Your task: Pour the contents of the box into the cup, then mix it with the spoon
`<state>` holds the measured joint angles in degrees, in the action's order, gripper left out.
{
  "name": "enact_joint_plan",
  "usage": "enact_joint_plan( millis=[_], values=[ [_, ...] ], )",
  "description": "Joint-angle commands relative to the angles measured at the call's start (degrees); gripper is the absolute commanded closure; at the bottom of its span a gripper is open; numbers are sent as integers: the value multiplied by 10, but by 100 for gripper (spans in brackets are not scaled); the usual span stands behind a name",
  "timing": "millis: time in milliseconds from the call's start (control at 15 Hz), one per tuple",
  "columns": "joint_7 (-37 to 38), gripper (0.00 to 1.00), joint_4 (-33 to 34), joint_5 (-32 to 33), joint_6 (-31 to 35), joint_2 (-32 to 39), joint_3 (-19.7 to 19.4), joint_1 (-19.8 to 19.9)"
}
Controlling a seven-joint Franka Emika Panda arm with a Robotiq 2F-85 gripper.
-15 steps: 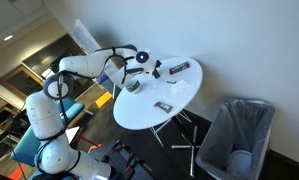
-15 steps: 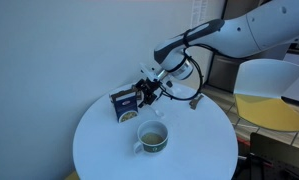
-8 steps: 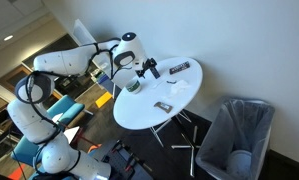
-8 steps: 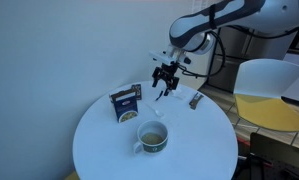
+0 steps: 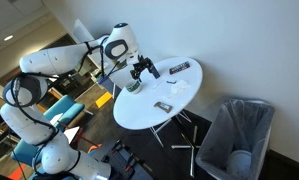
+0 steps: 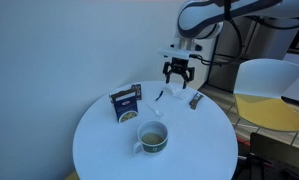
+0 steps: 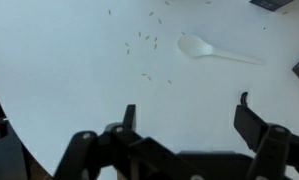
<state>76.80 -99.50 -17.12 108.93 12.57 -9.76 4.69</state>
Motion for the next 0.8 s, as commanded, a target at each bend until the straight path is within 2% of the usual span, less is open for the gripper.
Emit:
enact_joint_plan(
  millis=[0,133,400,733],
  values=[
    [0,0,2,2,-2,0,7,7],
    [99,0,-5,35,15,-1,0,-10],
    [247,0,-13,75,7,-8,0,-20],
    [403,0,-7,63,56,18,4,-19]
  ],
)
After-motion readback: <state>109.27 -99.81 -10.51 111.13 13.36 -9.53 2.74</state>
